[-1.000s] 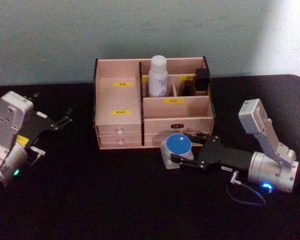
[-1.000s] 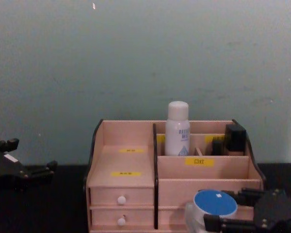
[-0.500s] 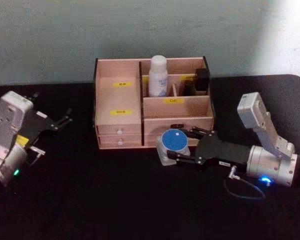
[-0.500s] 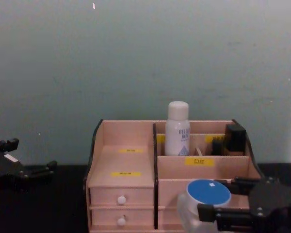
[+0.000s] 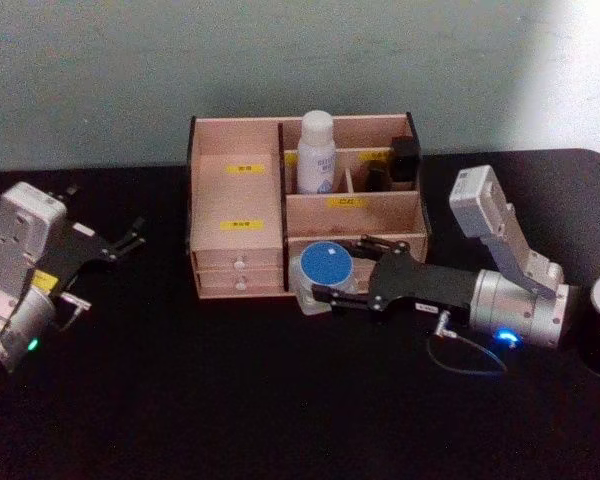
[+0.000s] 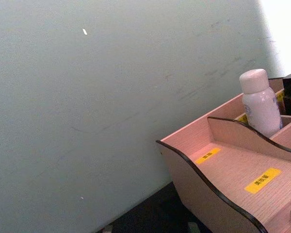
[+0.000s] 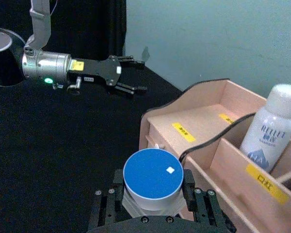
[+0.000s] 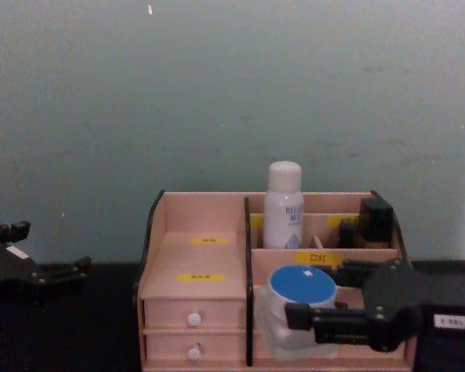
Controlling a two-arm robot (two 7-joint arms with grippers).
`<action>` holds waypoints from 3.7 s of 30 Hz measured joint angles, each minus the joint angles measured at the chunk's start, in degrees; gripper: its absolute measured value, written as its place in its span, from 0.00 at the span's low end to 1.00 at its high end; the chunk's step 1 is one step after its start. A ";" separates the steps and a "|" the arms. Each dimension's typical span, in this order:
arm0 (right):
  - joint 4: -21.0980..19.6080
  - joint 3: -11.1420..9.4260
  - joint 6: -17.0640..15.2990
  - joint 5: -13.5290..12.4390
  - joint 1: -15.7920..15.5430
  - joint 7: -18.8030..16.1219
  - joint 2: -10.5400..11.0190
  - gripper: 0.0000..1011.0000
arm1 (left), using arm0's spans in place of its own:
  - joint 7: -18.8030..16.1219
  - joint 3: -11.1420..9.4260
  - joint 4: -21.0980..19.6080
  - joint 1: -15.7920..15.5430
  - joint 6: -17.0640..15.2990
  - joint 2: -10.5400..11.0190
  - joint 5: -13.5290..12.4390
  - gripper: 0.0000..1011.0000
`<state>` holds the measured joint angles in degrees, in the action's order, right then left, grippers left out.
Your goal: Pick up the facial cleanser and watermelon frost from the table and place them into the tiered storage box.
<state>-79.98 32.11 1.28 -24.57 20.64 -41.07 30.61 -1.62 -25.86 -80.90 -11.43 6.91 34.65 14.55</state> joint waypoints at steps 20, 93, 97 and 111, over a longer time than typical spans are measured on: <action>5.77 3.39 0.18 1.43 6.86 -1.47 -4.54 0.72 | 0.00 0.00 0.00 0.00 0.00 0.00 0.00 0.99; 33.63 4.07 2.61 5.14 23.14 -0.63 -21.73 0.72 | 0.00 0.00 0.00 0.00 0.00 0.00 0.00 0.99; 34.16 3.70 2.34 5.14 23.32 -0.99 -22.00 0.72 | 0.00 0.00 0.00 0.00 0.00 0.00 0.00 0.99; 35.76 2.95 1.32 4.35 23.83 -2.92 -22.58 0.72 | 0.00 0.00 0.00 0.00 0.00 0.00 0.00 0.99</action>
<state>-44.22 35.06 2.60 -20.22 44.47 -43.99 8.03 -1.62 -25.86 -80.90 -11.43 6.91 34.65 14.55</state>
